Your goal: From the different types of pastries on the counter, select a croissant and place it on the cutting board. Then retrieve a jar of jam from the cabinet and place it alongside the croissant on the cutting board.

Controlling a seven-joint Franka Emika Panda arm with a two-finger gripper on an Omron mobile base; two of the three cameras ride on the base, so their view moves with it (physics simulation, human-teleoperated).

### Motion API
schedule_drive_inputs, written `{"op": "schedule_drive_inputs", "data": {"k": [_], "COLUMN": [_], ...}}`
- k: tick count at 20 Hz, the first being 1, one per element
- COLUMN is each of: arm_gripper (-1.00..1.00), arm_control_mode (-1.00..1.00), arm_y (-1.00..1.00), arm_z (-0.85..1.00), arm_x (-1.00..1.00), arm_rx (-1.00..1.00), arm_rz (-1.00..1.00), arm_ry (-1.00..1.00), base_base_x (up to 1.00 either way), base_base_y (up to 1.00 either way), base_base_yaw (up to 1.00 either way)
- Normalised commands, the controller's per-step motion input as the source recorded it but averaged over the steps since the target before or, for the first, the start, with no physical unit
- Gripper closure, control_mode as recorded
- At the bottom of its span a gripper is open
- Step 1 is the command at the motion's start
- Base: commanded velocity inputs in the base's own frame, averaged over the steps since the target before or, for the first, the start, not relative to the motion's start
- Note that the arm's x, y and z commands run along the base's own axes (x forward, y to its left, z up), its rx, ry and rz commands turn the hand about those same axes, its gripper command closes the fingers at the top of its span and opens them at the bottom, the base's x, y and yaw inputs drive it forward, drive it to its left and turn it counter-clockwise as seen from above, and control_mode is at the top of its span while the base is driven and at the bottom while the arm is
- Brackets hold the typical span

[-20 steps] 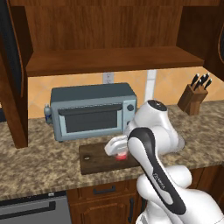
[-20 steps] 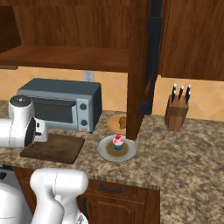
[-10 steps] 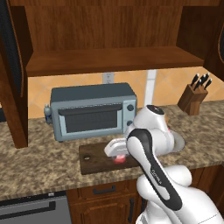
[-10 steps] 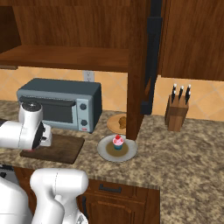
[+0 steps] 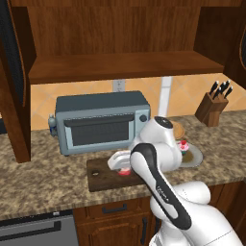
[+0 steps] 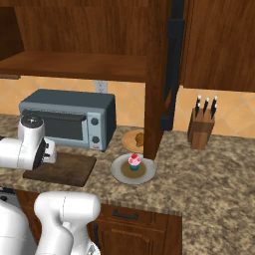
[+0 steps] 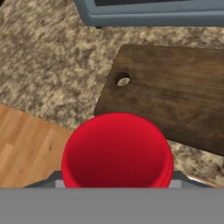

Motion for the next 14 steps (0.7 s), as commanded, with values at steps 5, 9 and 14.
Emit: {"op": "schedule_drive_inputs", "data": {"k": [5, 9, 14], "arm_gripper": [1.0, 1.0, 1.0], "arm_control_mode": [-1.0, -1.0, -1.0], "arm_y": [0.0, 0.01, 0.0], "arm_z": [-0.17, -0.27, -0.42], "arm_x": [0.21, 0.29, 0.0], "arm_rx": [0.0, -0.01, -0.01], "arm_rz": [0.0, 0.0, 0.0], "arm_ry": [-0.06, -0.13, 0.0], "base_base_x": [0.0, 0.0, 0.0], "base_base_y": [0.0, 0.0, 0.0], "base_base_yaw": [0.0, 0.0, 0.0]}}
